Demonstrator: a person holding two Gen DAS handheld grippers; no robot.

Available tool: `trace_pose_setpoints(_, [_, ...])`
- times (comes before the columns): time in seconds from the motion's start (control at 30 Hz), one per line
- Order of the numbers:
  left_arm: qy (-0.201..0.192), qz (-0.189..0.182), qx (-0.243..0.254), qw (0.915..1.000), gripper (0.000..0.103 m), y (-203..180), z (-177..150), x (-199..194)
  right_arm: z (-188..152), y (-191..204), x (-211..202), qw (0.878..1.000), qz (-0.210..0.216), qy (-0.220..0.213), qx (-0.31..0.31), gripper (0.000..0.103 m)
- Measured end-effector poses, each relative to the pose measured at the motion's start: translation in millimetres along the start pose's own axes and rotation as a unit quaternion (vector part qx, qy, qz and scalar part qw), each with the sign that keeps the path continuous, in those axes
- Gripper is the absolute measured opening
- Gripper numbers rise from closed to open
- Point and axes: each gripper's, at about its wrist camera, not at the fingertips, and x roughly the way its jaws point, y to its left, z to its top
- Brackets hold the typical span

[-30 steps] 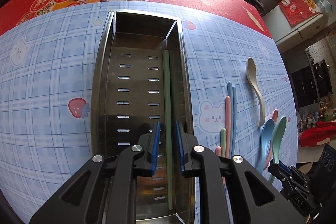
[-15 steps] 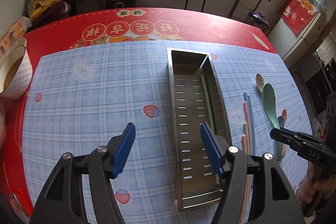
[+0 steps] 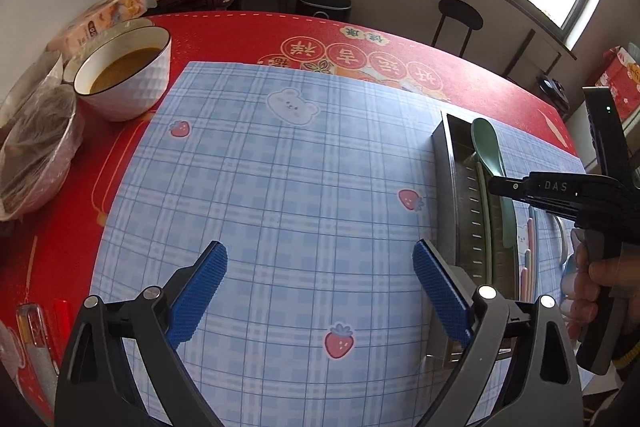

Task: Organize utensils
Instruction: 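Lower the green spoon into the steel basket and open the right tool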

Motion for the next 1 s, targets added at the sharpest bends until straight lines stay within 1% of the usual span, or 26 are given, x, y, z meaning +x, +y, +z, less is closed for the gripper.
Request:
trace_pose_setpoints(0.23, [-0.007,0.023,-0.019,0.9995,0.092,19.9,-12.0,-13.2,8.0,4.3,22.2,0.999,-0.030,0.013,0.004,0.013])
trace_pose_setpoints(0.37, [-0.009,0.026,-0.026,0.9993,0.092,23.8,-14.9,-17.8,10.1,7.2,32.1,0.999,-0.042,0.021,-0.002,0.013])
trace_pose_setpoints(0.47, [-0.012,0.025,-0.026,0.9993,0.092,22.8,-16.7,-21.1,10.9,11.0,35.6,0.999,-0.041,0.024,-0.012,0.014])
trace_pose_setpoints(0.6, [-0.016,0.019,-0.021,0.9995,0.092,16.3,-16.3,-22.7,10.1,17.3,30.7,0.998,-0.037,0.019,-0.039,0.015])
trace_pose_setpoints(0.67, [-0.018,0.012,-0.016,0.9996,0.092,8.9,-15.5,-24.3,9.1,19.1,24.3,0.998,-0.036,0.015,-0.054,0.015])
trace_pose_setpoints(0.83, [-0.032,-0.005,0.010,0.9994,0.092,-18.9,-14.4,-32.5,1.3,10.6,-8.8,0.998,-0.017,-0.018,-0.064,0.015])
trace_pose_setpoints(0.97, [-0.036,-0.029,0.039,0.9982,0.091,-49.0,-18.4,-38.9,-17.0,-6.2,-45.0,0.995,-0.007,-0.057,-0.078,0.015])
trace_pose_setpoints(1.0, [-0.036,-0.035,0.046,0.9976,0.089,-57.2,-20.7,-39.8,-23.7,-11.2,-54.3,0.994,-0.005,-0.068,-0.082,0.015])
